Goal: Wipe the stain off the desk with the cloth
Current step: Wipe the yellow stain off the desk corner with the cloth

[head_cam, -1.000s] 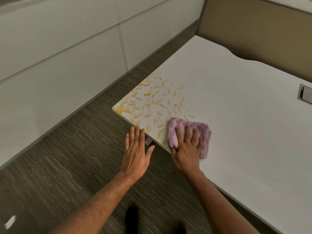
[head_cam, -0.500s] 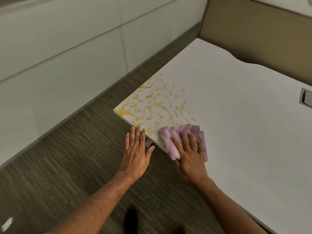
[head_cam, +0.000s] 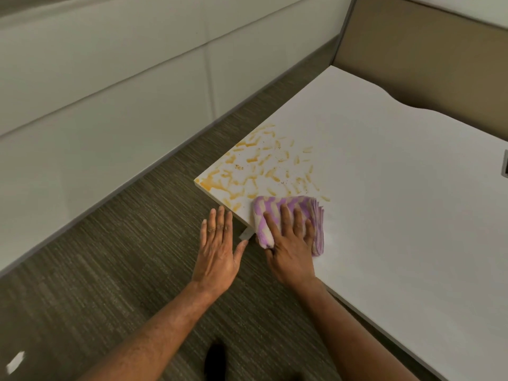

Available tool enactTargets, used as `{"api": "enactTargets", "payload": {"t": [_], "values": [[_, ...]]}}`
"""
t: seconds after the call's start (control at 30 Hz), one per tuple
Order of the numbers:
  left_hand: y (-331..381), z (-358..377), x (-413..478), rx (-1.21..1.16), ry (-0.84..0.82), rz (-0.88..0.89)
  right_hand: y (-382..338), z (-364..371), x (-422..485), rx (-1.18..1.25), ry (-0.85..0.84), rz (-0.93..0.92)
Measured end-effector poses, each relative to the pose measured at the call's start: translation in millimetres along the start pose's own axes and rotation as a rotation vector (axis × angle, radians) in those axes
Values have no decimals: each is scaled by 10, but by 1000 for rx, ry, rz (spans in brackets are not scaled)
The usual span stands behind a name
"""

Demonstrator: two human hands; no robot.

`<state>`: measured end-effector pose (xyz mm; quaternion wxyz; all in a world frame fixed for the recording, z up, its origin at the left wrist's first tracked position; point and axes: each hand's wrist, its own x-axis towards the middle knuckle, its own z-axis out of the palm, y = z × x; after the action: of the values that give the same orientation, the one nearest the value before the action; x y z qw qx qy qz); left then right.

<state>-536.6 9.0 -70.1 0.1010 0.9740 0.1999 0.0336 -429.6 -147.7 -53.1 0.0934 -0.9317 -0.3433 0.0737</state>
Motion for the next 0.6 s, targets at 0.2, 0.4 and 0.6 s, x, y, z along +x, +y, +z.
{"api": "enactTargets", "payload": {"t": [0.2, 0.4, 0.6], "values": [[-77, -5, 58, 14, 3, 3, 217, -30, -317, -27, 18, -3], [-214, 21, 118, 18, 26, 9, -55, -32, 101, 44, 17, 174], [-326, -9, 122, 50, 62, 11, -415, 43, 281, 64, 28, 102]]}}
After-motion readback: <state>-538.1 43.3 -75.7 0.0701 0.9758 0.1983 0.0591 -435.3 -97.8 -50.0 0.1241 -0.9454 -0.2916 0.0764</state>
